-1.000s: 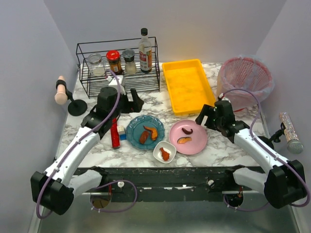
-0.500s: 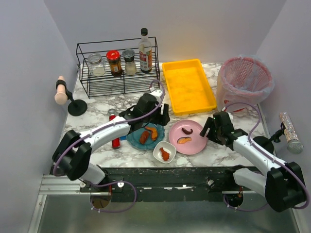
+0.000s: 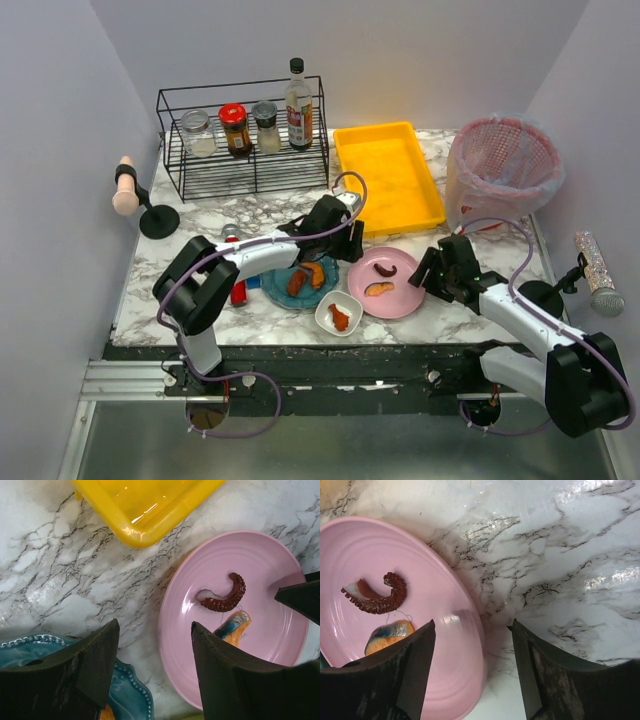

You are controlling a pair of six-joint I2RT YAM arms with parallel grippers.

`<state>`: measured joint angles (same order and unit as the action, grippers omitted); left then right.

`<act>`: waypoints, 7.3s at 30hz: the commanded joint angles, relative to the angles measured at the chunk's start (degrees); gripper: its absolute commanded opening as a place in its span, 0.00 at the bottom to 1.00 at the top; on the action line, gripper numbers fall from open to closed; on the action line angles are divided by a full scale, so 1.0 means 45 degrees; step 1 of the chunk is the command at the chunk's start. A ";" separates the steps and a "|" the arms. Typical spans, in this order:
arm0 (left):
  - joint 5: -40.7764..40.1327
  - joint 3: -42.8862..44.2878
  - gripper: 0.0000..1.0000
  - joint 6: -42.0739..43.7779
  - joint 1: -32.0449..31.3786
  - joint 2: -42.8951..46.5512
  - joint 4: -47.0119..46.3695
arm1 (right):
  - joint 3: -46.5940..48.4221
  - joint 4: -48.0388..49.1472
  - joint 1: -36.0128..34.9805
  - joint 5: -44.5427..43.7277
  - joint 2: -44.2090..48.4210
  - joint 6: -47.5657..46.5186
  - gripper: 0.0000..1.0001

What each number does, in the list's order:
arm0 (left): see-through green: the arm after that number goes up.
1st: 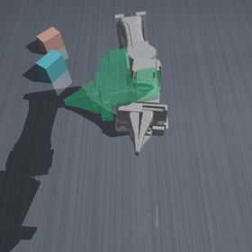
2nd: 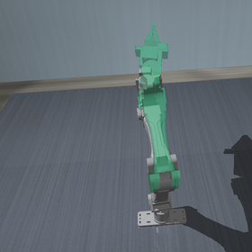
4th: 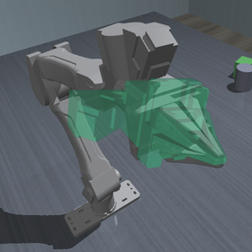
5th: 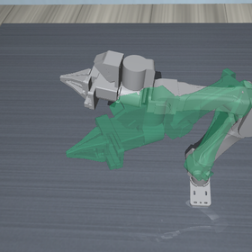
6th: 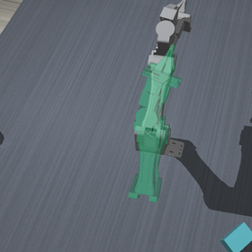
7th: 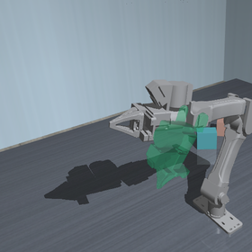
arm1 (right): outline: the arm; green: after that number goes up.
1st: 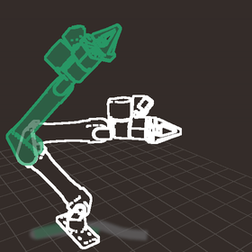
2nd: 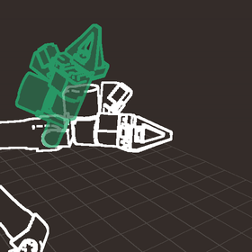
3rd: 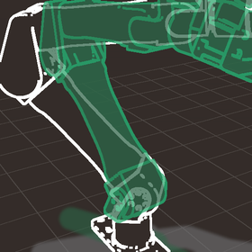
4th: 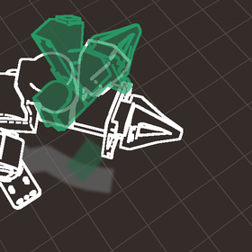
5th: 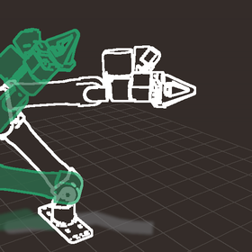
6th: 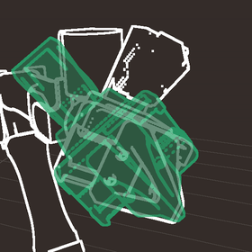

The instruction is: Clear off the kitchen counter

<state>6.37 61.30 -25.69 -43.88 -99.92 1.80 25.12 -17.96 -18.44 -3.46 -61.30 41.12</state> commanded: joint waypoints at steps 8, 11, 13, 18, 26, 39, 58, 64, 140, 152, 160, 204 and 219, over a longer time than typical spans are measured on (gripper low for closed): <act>0.0322 0.0421 0.64 0.0670 -0.0288 -0.0998 0.0556 | -0.0485 0.0689 -0.0044 0.1453 -0.0519 0.0471 0.70; 0.0556 0.0441 0.62 0.0768 -0.0366 -0.1174 0.0556 | -0.0564 0.0884 -0.0044 0.1648 -0.0674 0.0510 0.70; 0.0712 0.0460 0.61 0.0788 -0.0444 -0.1291 0.0478 | -0.0603 0.0943 -0.0044 0.1688 -0.0772 0.0529 0.70; 0.0986 0.0577 0.48 0.0807 -0.0445 -0.1623 0.0478 | -0.0622 0.1041 -0.0044 0.1629 -0.0773 0.0646 0.70; 0.1143 0.0655 0.32 0.0827 -0.0445 -0.1858 0.0400 | -0.0817 0.1002 -0.0044 0.1453 -0.0714 0.0627 0.72; 0.1416 0.1124 0.00 0.0827 -0.0406 -0.1761 0.0634 | -0.1130 0.1002 -0.0044 0.1531 0.0710 0.0627 0.77; 0.4129 0.1535 0.00 0.0710 0.0883 -0.1409 0.0792 | -0.1716 0.1743 -0.0044 0.2000 0.1239 0.0764 0.73; 0.4989 0.1574 0.00 0.0573 0.0883 -0.1390 0.0635 | -0.1950 0.2427 -0.0024 0.2332 0.1473 0.0880 0.72; 0.1455 0.3996 0.84 0.2173 0.5004 0.5779 0.6357 | 0.9843 -0.1867 0.1360 0.1240 0.0126 0.4923 0.01; 0.1748 0.2708 0.81 0.2213 0.5297 0.5524 0.5089 | 1.0355 -0.2962 0.4425 -0.0244 0.0048 0.5237 0.01; 0.2841 0.1711 0.78 0.1765 0.5883 0.5505 0.3995 | 0.9867 -0.3158 0.5580 -0.2293 0.0340 0.5626 0.01; 0.3096 0.1202 0.75 0.1608 0.6450 0.5212 0.3584 | 0.8811 0.5431 0.6150 -0.9246 -0.2022 -0.5871 0.01; 0.3096 0.1202 0.74 0.1608 0.6469 0.5173 0.3642 | 0.7171 1.7864 0.3570 -1.2920 -0.4618 -1.8329 0.01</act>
<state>18.96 67.05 -18.28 -15.07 -76.14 18.50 58.52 35.57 -0.84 -53.71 -79.24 -20.27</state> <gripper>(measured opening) 0.745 0.215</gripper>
